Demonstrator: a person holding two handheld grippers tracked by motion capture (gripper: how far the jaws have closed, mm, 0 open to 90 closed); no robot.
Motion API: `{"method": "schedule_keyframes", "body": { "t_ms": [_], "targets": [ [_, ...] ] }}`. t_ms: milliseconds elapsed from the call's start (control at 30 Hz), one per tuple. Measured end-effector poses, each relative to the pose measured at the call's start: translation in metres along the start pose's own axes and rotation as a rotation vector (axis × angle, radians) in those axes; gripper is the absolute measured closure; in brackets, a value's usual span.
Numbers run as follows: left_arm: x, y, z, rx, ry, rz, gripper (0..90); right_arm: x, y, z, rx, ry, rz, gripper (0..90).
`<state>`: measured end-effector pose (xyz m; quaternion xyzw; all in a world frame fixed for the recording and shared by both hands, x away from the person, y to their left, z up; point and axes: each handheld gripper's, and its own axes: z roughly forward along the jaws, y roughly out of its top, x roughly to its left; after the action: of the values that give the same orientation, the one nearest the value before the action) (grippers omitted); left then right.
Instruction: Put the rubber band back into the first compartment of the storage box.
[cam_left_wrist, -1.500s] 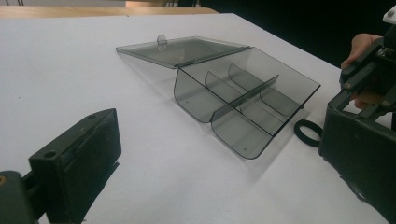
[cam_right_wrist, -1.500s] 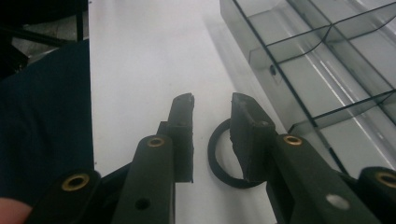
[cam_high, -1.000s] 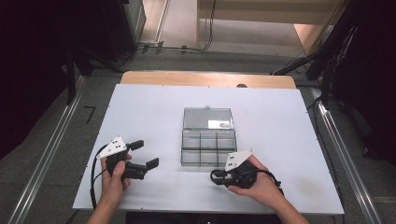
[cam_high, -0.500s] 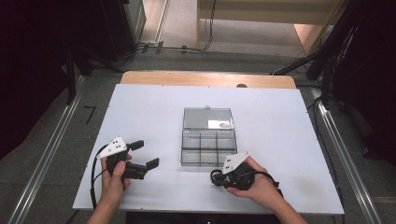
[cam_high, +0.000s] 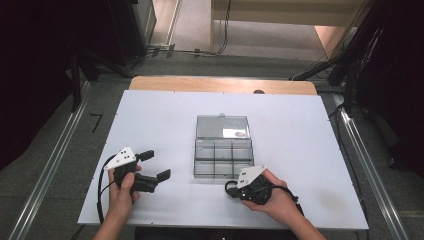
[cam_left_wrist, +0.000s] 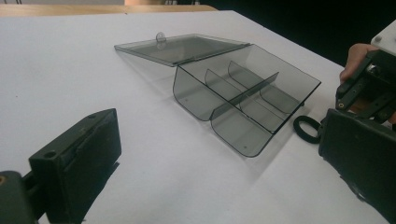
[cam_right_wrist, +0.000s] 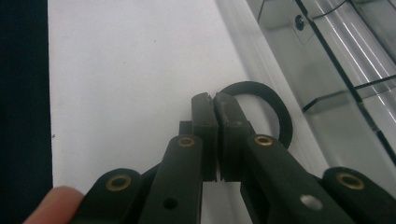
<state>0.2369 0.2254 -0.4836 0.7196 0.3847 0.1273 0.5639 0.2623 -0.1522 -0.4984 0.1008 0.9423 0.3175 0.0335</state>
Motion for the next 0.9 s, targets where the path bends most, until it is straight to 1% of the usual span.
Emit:
{"method": "schedule_keyframes", "body": {
  "t_ms": [100,567,700,900],
  "targets": [
    [0.000,0.000,0.000,0.000,0.001,0.002,0.0,0.000,0.000,-0.001,0.004,0.006,-0.003,85.5],
    [0.000,0.000,0.000,-0.002,0.000,0.002,0.0,0.000,0.005,-0.015,-0.044,0.030,-0.002,85.5],
    [0.000,0.000,0.000,-0.002,0.001,0.002,0.0,0.000,0.006,-0.018,-0.052,0.028,-0.007,85.5],
    [0.000,0.000,0.000,-0.001,-0.001,0.004,0.0,0.000,0.008,-0.023,-0.067,0.038,-0.005,85.5]
  ]
}}
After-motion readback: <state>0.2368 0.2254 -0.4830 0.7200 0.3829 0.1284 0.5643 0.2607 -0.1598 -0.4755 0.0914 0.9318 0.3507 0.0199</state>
